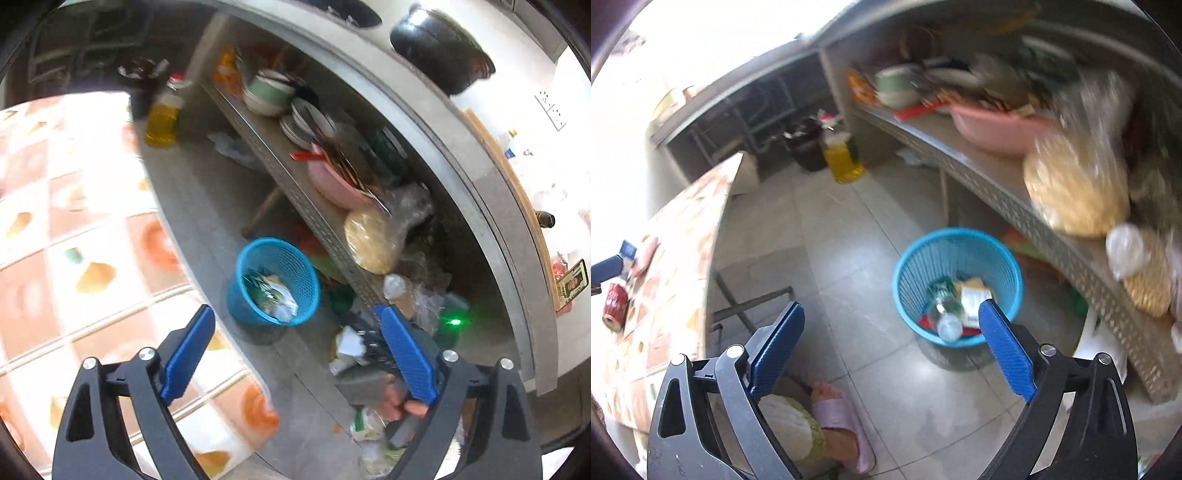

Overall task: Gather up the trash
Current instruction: 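Move both open tools back over the table toward the red can, then lower the left tool toward the red can while the right tool approaches the toothpaste box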

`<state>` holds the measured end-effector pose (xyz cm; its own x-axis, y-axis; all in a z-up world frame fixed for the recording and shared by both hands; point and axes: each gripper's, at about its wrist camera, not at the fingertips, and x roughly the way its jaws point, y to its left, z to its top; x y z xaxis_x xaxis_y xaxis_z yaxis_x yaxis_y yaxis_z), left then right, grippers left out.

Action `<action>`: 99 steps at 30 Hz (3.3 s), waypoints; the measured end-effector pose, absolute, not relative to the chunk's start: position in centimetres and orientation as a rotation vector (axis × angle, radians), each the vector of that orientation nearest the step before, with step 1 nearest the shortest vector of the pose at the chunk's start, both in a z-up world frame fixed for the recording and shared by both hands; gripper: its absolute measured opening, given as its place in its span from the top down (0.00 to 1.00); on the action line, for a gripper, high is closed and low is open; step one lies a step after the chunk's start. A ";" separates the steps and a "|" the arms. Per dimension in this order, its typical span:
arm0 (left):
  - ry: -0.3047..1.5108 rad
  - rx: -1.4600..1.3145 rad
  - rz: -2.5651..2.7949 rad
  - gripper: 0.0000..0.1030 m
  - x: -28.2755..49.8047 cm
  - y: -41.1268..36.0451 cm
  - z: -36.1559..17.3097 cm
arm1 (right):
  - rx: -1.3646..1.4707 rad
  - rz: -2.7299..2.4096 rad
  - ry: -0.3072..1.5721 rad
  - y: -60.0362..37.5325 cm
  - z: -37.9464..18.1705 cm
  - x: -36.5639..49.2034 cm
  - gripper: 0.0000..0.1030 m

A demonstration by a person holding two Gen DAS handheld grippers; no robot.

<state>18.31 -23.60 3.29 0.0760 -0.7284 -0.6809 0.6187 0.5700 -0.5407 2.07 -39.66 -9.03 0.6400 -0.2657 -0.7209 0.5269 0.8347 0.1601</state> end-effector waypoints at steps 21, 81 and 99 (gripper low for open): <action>0.971 -0.230 -0.825 0.10 19.0 -13.8 4.4 | 0.150 -0.467 0.738 -31.6 -4.0 4.2 0.08; 0.804 -0.162 -0.257 0.06 22.0 5.4 6.2 | 0.037 0.064 0.766 -10.6 -0.3 17.3 0.08; 0.821 -0.151 -0.242 0.06 21.2 5.0 5.9 | 0.102 0.070 0.782 -12.2 -0.6 16.9 0.08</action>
<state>21.19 5.00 5.93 0.6564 -0.2709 -0.7041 0.1547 0.9618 -0.2259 16.92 -12.23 -0.57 0.7077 0.1008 -0.6993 -0.0252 0.9927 0.1177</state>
